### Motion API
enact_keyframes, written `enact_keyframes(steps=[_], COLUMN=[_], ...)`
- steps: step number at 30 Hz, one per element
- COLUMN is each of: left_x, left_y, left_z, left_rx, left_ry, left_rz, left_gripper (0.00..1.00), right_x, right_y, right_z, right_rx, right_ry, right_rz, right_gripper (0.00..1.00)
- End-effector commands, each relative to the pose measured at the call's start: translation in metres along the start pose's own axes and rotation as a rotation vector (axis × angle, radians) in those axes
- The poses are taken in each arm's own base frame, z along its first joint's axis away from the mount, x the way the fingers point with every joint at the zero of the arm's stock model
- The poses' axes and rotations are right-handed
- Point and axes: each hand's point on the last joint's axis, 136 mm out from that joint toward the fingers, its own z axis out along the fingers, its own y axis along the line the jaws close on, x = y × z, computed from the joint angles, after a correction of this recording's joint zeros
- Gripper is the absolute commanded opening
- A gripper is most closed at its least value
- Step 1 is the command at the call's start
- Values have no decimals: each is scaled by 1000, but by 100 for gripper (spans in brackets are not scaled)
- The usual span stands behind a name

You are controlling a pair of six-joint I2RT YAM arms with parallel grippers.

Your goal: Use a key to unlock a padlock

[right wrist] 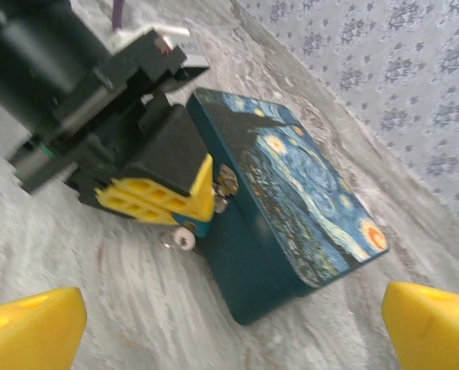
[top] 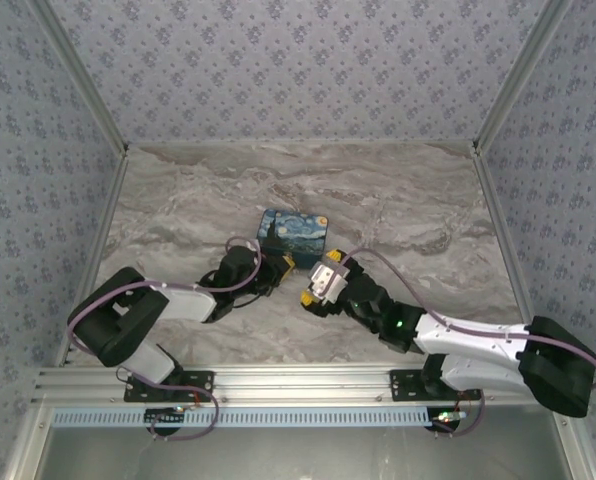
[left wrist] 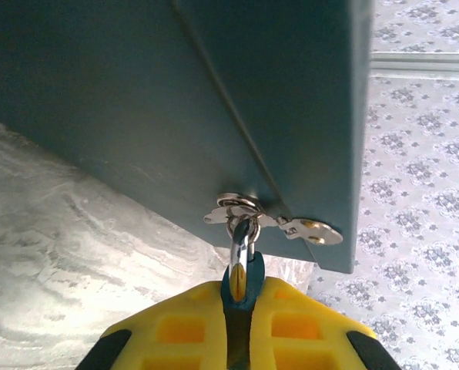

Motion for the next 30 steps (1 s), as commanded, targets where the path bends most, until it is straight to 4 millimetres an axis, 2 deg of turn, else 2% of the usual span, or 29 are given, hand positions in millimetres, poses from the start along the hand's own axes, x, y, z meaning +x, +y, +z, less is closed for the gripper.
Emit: enact_keyframes(steps=[1,5,11,20,25,30], left_x=[-2,-4,-5,1,2,2], left_y=[-31,-36,-36,-48,-53,-52], left_z=[-1,-2,-4,-3,-2,-2], left_rx=[56,58,32,19,19,9], left_ry=[11,9,10,49,62,63], left_rz=[-10,-27,-67,-99,-113,-117], left_gripper=[3,1,0,0,0,0], right_x=[6,16,16,20,14,10], right_y=[-17,-13,-8,10,14,14], right_z=[2,10,18,30,35,41], right_rx=[131,162,162,78,43,42], right_ry=[26,69,66,70,48,39], right_rz=[-130,-202,-231,-259,-239,-248], right_gripper=[98,93,81,73,64,60])
